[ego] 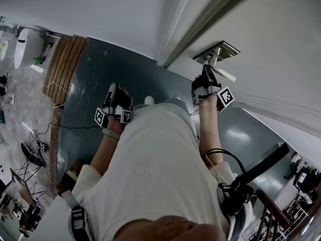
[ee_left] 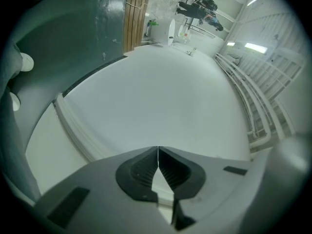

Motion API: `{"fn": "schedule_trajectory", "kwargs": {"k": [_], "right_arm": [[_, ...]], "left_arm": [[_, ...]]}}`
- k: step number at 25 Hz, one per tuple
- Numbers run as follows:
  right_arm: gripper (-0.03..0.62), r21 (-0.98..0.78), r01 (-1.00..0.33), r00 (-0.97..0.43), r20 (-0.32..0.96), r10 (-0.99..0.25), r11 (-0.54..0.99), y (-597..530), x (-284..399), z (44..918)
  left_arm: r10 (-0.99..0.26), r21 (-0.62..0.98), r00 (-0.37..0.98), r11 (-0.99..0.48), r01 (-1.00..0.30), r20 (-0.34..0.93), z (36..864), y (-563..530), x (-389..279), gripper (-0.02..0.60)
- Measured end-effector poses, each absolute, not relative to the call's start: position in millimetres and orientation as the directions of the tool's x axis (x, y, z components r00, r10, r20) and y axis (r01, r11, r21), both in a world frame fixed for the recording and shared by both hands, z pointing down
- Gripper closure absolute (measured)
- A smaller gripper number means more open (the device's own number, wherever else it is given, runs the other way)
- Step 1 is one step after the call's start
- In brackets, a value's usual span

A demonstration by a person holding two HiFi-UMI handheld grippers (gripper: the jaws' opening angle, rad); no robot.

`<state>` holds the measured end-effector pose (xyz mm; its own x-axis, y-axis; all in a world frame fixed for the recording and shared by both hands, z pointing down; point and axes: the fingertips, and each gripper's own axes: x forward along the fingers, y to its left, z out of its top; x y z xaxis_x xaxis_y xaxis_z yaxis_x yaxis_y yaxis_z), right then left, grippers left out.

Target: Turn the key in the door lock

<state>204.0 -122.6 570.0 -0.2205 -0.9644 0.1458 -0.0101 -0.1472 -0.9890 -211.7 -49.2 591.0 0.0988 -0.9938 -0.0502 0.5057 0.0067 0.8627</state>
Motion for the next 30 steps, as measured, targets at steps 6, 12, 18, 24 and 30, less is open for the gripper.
{"fn": "schedule_trajectory", "kwargs": {"k": [6,12,18,24,30], "right_arm": [[0.528,-0.893,-0.448,-0.304,0.197,-0.932,-0.043,-118.3,193.7,544.3],[0.528,-0.067,-0.990,-0.142,0.310,-0.940,0.127,-77.1,175.6,487.5],[0.530,0.007,-0.962,-0.259,0.303,-0.917,0.274,-61.8,139.8,472.7],[0.529,-0.258,-0.922,-0.358,0.281,-0.890,0.290,-10.6,169.9,455.3],[0.528,-0.309,-0.897,-0.403,0.274,-0.873,0.317,9.1,173.3,481.0]], "left_arm": [[-0.985,0.880,0.133,-0.032,0.473,-0.108,571.6,-52.1,-213.1,0.574],[-0.829,0.977,0.518,-0.196,0.084,-0.210,492.5,-59.4,-150.2,0.574],[-0.556,0.873,0.781,-0.486,-0.029,-0.284,430.7,-67.7,-65.8,0.574],[-0.457,0.839,0.857,-0.541,-0.056,-0.237,414.0,-12.5,1.8,0.572],[-0.460,0.862,0.873,-0.497,-0.100,-0.163,450.0,9.6,11.3,0.572]]}}
